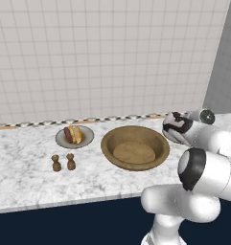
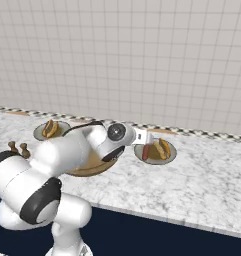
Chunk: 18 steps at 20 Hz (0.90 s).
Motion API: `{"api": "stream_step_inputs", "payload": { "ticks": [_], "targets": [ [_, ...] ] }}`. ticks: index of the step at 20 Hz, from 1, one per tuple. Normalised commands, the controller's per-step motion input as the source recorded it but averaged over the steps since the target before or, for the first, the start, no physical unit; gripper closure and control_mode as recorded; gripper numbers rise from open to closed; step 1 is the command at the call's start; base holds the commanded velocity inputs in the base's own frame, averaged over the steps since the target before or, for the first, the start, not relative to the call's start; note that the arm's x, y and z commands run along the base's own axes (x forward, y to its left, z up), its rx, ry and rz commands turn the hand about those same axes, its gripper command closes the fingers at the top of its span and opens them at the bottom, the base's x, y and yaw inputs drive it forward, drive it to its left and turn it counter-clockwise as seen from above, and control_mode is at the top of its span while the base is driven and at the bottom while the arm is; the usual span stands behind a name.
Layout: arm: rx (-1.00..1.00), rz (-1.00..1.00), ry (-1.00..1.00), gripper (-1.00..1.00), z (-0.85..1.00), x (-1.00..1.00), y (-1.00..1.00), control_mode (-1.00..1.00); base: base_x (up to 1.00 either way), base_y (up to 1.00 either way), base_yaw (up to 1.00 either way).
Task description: Place one bun and one sausage from the bowl on each plate.
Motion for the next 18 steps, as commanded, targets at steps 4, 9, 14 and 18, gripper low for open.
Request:
{"api": "stream_step_inputs", "payload": {
  "ticks": [4,9,14,18],
  "targets": [
    [0.11,0.05,-0.04,-1.00,1.00,-0.68,0.29,-1.00,0.00,0.00,0.00],
    [0.35,0.06,0.00,-1.00,1.00,-0.76,0.29,-1.00,0.00,0.00,0.00],
    [0.53,0.12,0.11,-1.00,1.00,-0.74,0.27,-1.00,0.00,0.00,0.00],
    [0.60,0.15,0.08,-1.00,1.00,-0.95,0.09,-1.00,0.00,0.00,0.00]
  ]
}}
